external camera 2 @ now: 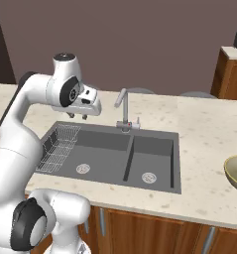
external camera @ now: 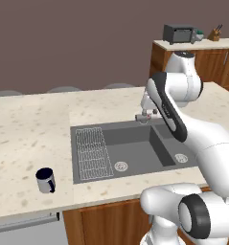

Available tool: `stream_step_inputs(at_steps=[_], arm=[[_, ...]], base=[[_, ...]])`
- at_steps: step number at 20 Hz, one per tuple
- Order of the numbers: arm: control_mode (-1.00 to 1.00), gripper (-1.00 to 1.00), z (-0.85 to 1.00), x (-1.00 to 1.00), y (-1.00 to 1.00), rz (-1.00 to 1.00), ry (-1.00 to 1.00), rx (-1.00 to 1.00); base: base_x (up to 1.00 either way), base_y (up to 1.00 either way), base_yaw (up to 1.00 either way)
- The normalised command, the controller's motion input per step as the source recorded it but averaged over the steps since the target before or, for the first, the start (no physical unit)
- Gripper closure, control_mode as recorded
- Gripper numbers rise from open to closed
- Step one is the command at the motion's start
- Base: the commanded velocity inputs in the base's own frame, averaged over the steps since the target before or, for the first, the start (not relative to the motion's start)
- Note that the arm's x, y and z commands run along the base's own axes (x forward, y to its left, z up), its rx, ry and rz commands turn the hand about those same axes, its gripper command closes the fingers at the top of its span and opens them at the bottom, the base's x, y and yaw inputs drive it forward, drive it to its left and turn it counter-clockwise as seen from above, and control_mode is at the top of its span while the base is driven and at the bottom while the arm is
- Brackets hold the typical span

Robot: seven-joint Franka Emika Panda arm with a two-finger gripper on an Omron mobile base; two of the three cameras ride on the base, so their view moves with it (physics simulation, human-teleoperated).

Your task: Move the mug from next to the sink to the open cabinet. Then, move the bowl with the broccoli to the fridge to clear the area for faucet cleaning.

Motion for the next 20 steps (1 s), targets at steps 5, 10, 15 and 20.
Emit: stream_step_inputs(at_steps=[5,10,15,20], arm=[[-1.0,-1.0,0.0,-0.09,0.0,0.0,0.0,0.0],[1.0,-1.0,-0.01,-0.18,0.0,0.0,0.0,0.0],[1.0,-1.0,0.0,0.0,0.0,0.0,0.0,0.0],[1.0,-1.0,0.0,0.0,0.0,0.0,0.0,0.0]], base=[[0.0,0.0,0.0],[-0.16,0.01,0.0],[-0.61,0.48,0.08],[-0.01,1.0,0.11]])
